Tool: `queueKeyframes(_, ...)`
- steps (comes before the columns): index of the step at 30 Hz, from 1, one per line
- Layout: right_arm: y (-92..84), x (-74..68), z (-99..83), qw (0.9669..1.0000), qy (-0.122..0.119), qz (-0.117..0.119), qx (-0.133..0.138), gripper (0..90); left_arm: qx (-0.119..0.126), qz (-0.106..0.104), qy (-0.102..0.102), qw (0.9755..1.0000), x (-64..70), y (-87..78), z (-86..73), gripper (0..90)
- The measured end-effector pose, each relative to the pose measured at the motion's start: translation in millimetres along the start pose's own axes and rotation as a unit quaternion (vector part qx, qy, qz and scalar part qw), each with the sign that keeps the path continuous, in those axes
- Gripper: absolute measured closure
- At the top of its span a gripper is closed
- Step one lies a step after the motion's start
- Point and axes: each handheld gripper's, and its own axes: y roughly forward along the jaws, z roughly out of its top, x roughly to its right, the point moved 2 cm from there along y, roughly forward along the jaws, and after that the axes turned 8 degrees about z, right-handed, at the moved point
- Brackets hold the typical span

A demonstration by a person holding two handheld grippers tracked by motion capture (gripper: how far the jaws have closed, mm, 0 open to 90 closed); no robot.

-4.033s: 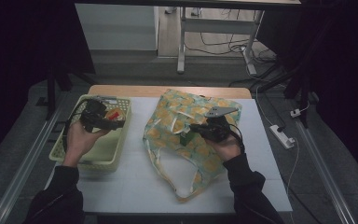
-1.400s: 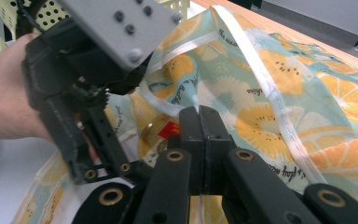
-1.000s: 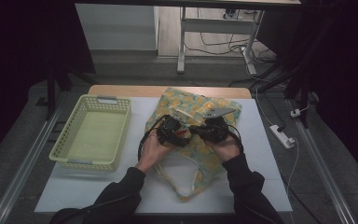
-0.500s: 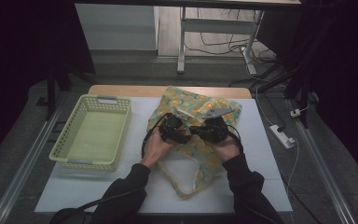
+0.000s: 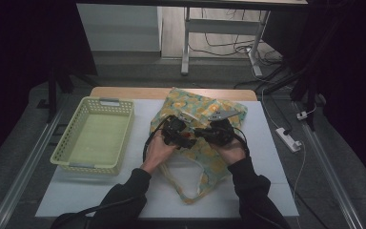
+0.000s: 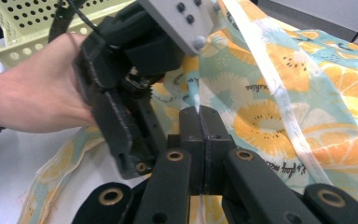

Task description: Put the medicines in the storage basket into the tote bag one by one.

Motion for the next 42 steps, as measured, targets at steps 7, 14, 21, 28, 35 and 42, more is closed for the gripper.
queueKeyframes(7,-1.0,-0.5,0.6,1.0000,-0.001,0.001,0.002,89.6,0.006,-0.037,0.004,0.9993,5.3,-13.0,-5.0,2.7)
queueKeyframes(14,-1.0,-0.9,0.6,1.0000,-0.002,0.003,0.001,89.6,0.019,-0.069,0.004,0.9974,5.6,-26.9,-13.6,0.0)
queueKeyframes(21,-0.7,-2.1,1.1,1.0000,-0.003,0.004,0.002,89.6,0.027,-0.100,0.005,0.9946,-0.9,-37.5,-23.4,0.3)
queueKeyframes(28,-0.8,-2.8,1.6,1.0000,-0.004,0.004,0.002,89.6,0.042,-0.103,0.005,0.9938,-4.3,-47.4,-30.3,0.1)
queueKeyframes(35,-0.3,-3.4,1.5,1.0000,-0.004,0.005,0.001,89.6,0.036,-0.098,0.009,0.9945,-4.8,-46.5,-41.6,0.0)
queueKeyframes(42,0.6,-3.7,1.1,1.0000,-0.005,0.005,-0.002,89.6,0.029,-0.087,0.022,0.9955,-6.6,-37.4,-45.3,0.0)
